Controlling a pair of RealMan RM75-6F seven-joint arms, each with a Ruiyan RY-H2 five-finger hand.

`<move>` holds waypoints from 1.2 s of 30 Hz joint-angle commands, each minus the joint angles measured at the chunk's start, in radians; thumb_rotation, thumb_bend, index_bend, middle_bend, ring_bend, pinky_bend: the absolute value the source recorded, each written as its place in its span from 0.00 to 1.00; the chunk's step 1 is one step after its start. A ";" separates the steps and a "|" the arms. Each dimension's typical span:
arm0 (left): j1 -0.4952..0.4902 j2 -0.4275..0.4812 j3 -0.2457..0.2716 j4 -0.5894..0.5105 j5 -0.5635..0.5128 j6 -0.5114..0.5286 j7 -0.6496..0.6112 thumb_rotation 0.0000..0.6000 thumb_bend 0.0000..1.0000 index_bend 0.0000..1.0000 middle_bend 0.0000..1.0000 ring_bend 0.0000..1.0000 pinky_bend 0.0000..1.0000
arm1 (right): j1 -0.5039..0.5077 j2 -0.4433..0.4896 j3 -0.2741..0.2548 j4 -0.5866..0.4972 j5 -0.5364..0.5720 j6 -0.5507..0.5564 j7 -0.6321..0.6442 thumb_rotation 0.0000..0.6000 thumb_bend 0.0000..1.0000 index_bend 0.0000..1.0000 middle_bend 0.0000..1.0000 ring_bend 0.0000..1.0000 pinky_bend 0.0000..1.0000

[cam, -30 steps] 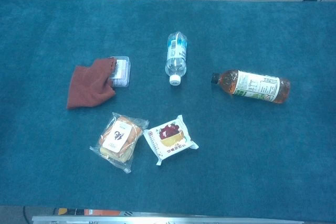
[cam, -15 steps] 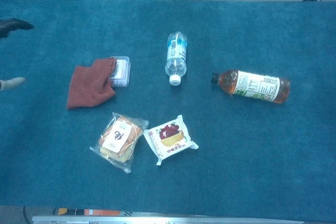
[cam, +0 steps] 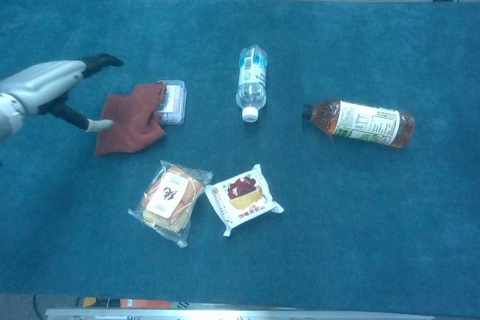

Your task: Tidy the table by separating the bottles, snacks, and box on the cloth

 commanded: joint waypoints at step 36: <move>-0.077 -0.326 -0.004 0.333 -0.037 0.119 0.077 1.00 0.23 0.56 0.59 0.50 0.42 | -0.002 0.012 0.002 0.027 0.022 -0.019 0.059 1.00 0.14 0.09 0.28 0.29 0.50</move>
